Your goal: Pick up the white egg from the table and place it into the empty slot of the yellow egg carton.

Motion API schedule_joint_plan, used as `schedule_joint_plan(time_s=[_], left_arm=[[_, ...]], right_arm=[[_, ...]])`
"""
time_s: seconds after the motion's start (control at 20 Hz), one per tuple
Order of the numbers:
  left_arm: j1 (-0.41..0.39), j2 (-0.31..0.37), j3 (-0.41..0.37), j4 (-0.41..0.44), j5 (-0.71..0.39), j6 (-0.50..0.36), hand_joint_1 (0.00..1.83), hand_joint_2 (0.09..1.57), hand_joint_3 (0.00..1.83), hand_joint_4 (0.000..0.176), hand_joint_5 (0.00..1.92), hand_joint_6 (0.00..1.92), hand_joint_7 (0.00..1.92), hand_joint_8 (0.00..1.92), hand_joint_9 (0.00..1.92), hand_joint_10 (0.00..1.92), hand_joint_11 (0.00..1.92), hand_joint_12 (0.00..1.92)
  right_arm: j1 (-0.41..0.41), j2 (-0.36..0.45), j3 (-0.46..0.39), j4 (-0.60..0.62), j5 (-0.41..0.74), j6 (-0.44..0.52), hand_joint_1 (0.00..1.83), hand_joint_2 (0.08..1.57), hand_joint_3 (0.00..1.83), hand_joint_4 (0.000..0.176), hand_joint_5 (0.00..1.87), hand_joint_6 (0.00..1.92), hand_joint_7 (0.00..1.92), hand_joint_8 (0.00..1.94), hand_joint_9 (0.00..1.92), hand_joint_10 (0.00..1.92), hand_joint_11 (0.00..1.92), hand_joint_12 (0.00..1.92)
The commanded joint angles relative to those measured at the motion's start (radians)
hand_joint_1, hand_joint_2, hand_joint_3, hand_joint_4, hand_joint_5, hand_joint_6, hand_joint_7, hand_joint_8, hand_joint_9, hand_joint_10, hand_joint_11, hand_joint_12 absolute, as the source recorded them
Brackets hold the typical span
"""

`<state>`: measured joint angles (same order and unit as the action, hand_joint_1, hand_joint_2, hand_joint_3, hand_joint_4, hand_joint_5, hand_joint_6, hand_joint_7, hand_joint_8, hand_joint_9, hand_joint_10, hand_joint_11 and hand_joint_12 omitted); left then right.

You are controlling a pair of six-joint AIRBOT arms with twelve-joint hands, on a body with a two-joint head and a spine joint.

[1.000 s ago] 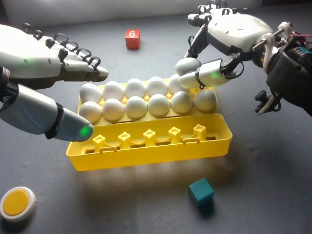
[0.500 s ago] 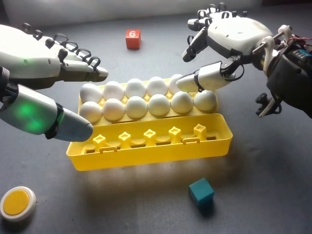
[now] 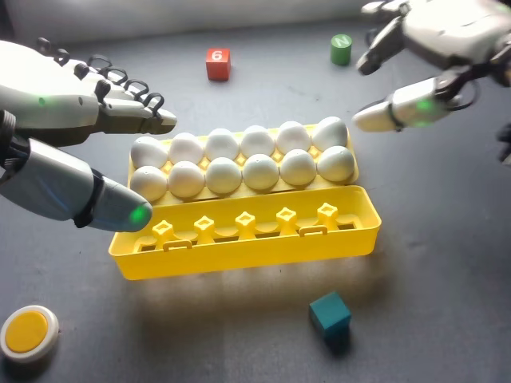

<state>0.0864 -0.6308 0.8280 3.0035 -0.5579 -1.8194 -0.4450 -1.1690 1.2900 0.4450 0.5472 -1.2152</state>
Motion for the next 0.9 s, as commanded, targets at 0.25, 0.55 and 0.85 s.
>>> schedule_joint_plan(time_s=[0.25, 0.55, 0.85], left_arm=[[-0.004, 0.005, -0.001, 0.008, 0.090, -0.003, 0.00, 1.16, 0.00, 0.000, 0.00, 0.00, 0.00, 0.00, 0.00, 0.00, 0.00, 0.00], [-0.004, 0.005, 0.000, 0.008, 0.090, -0.005, 0.00, 1.16, 0.00, 0.000, 0.02, 0.01, 0.00, 0.00, 0.00, 0.00, 0.00, 0.00], [-0.004, 0.005, -0.008, 0.008, 0.088, -0.006, 0.00, 1.15, 0.00, 0.000, 0.01, 0.00, 0.00, 0.00, 0.00, 0.00, 0.00, 0.00]], right_arm=[[-0.024, 0.255, -0.256, -0.017, 0.089, -0.006, 0.58, 0.91, 0.00, 0.051, 0.78, 0.00, 0.33, 0.01, 0.21, 0.03, 0.00, 0.52], [-0.051, 0.360, -0.330, -0.016, 0.097, -0.005, 0.45, 1.30, 0.00, 0.000, 0.72, 0.85, 0.91, 0.39, 0.75, 0.63, 0.34, 1.31], [-0.053, 0.382, -0.359, -0.010, 0.101, -0.019, 0.41, 1.49, 0.01, 0.000, 1.16, 1.92, 1.25, 1.94, 1.31, 1.92, 1.42, 1.92]])
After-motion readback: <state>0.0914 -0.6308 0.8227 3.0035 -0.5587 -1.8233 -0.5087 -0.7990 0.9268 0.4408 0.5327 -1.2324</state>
